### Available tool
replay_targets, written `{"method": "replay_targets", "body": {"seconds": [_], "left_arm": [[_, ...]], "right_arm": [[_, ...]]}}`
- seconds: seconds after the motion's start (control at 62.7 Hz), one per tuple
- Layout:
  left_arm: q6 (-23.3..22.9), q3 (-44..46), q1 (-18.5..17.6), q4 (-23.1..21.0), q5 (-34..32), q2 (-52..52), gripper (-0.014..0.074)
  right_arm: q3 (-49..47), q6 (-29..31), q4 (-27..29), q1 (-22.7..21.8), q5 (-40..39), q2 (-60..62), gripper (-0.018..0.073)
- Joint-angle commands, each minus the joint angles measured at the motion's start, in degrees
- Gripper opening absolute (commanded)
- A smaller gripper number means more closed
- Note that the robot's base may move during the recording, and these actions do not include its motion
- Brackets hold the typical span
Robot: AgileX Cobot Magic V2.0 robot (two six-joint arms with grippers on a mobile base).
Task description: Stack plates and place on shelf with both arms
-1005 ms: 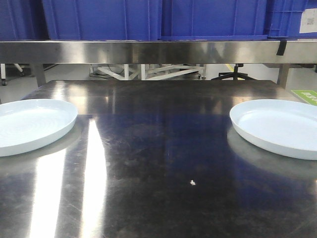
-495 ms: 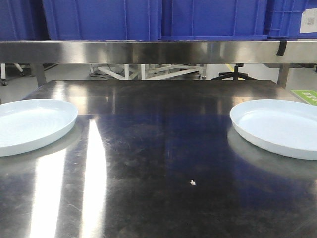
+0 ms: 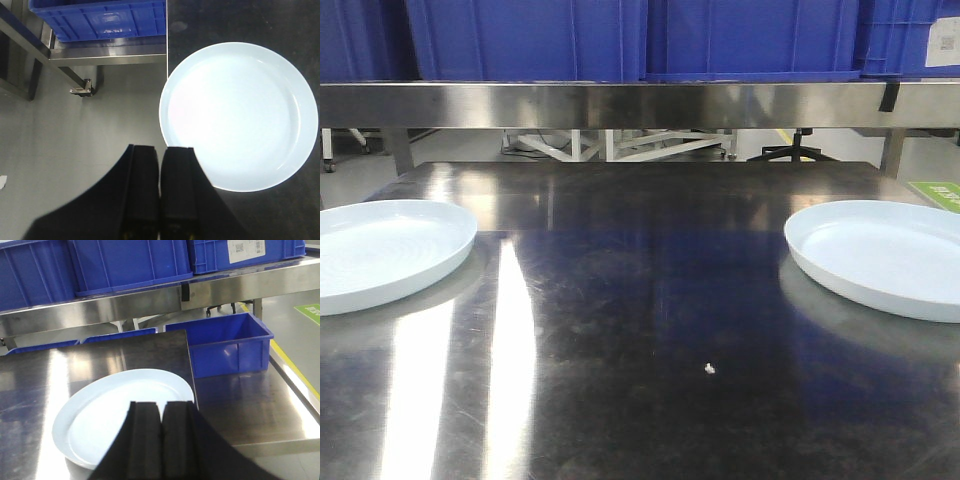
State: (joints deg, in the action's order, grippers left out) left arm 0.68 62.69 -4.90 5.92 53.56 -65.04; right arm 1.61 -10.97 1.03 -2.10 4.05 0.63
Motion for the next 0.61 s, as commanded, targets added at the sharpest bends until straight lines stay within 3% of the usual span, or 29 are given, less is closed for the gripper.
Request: {"method": "replay_targets", "body": {"seconds": [0.0, 0.112, 0.175, 0.335, 0.399, 0.59], "left_arm": [[-0.09, 2.04, -0.33, -0.15, -3.33, 0.97, 0.0097], [-0.09, 2.04, -0.33, 0.2, -3.33, 0.97, 0.0097], [-0.09, 2.04, -0.33, 0.2, -3.33, 0.97, 0.0097], [-0.09, 2.04, -0.33, 0.2, -3.33, 0.97, 0.0097], [-0.09, 2.04, -0.33, 0.2, -3.23, 0.97, 0.0097], [-0.09, 2.04, -0.33, 0.2, -2.71, 0.97, 0.0097]], "right_arm": [[0.04, 0.51, 0.0, -0.45, -8.03, 1.08, 0.0057], [-0.66, 0.22, 0.08, -0.45, -11.03, 1.08, 0.0057], [-3.4, -1.49, 0.59, -0.35, -8.88, 0.89, 0.0057], [-17.98, -3.13, 1.52, -0.35, 11.55, -7.75, 0.0057], [-22.97, -2.94, 0.7, -0.35, 15.77, -14.01, 0.0057], [-33.4, -2.37, 0.48, -0.35, 13.99, -32.66, 0.0057]]}}
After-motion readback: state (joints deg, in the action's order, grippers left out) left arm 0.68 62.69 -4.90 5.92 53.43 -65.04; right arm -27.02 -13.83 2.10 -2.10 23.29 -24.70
